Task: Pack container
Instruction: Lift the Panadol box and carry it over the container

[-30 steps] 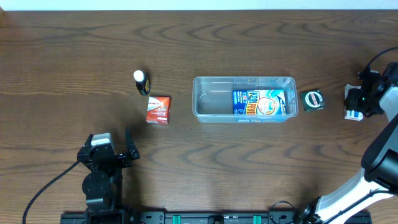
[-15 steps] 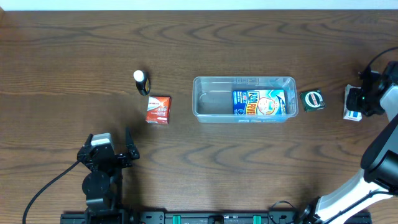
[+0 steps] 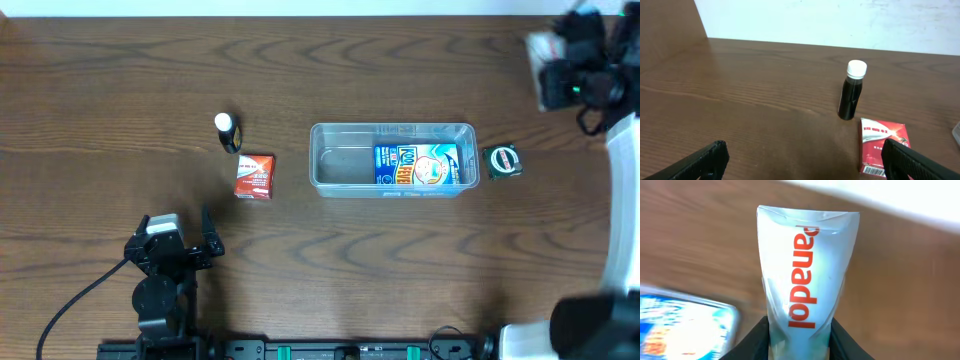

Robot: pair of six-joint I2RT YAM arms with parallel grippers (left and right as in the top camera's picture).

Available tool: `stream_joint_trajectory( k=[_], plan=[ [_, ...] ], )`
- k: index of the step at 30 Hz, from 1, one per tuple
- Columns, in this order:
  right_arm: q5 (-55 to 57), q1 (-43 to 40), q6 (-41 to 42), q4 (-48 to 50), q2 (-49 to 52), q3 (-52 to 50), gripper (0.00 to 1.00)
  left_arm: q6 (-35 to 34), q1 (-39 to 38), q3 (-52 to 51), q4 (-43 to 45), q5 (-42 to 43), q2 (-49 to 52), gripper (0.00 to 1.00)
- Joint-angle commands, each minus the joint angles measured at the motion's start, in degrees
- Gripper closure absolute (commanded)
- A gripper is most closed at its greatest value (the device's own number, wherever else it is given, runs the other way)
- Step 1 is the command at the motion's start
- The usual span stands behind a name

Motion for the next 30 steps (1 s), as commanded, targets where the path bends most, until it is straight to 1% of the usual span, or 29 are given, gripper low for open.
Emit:
stream_joint_trajectory(
  k=[1, 6, 8, 13, 20, 24, 30],
  plan=[
    [-2.5, 5.6, -8.3, -2.2, -3.3, 0.5, 0.69, 0.8, 0.3, -1.6, -0.4, 0.6, -0.4, 0.02],
    [-3.3, 14.4, -19.5, -8.9, -4.2, 0.3, 0.71, 0.8, 0.3, -1.6, -0.4, 0.6, -0.4, 0.02],
    [-3.3, 16.7, -22.2, -11.1, -3.7, -0.4, 0.71, 0.8, 0.3, -1.6, -0.4, 0.6, -0.4, 0.02],
    [-3.8, 20.3, -26.7, -12.5, -2.3, -3.7, 0.71, 0.8, 0.3, -1.6, -0.4, 0.6, -0.4, 0.02],
    [-3.9, 22.3, -37.7, -11.7, 0.5, -10.4, 0.71, 0.8, 0.3, -1.6, -0.3, 0.6, -0.4, 0.02],
    [-3.9, 22.4, -38.3, -9.9, 2.4, -13.0, 0.71, 0.8, 0.3, -1.6, -0.4, 0.6, -0.4, 0.02],
    [-3.8, 22.4, -38.3, -9.7, 6.4, -13.4, 0.68, 0.8, 0.3, -1.6, -0.4, 0.6, -0.4, 0.02]
  ],
)
